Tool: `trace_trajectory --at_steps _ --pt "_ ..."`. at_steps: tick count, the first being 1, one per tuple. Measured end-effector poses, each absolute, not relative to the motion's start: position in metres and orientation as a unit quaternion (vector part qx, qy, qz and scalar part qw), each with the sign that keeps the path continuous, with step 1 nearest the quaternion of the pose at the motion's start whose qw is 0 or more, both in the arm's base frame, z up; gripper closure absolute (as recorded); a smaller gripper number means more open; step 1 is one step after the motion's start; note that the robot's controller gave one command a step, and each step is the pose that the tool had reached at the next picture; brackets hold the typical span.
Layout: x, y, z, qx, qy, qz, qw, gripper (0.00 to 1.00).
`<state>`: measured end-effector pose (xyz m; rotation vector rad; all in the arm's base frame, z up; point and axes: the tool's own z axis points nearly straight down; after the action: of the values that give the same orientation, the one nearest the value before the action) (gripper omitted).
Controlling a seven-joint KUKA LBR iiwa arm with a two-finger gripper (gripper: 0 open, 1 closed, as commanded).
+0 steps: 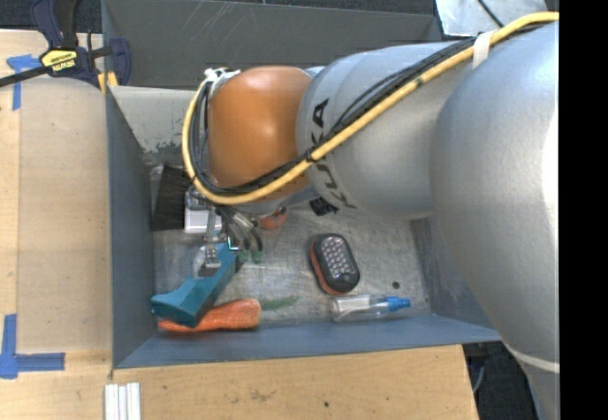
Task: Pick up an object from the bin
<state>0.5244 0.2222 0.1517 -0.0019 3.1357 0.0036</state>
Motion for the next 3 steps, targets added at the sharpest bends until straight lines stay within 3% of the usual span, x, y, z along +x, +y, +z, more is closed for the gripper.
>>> trace_trajectory --at_steps 1,2,3 --pt "0.5239 0.2219 0.1499 0.0 1.0 0.001 0.001 0.0" --pt "0.521 0.2212 0.1431 -0.027 1.0 0.001 0.001 1.0" --pt "0.5222 0.2215 0.1443 -0.026 1.0 0.002 0.004 0.0"
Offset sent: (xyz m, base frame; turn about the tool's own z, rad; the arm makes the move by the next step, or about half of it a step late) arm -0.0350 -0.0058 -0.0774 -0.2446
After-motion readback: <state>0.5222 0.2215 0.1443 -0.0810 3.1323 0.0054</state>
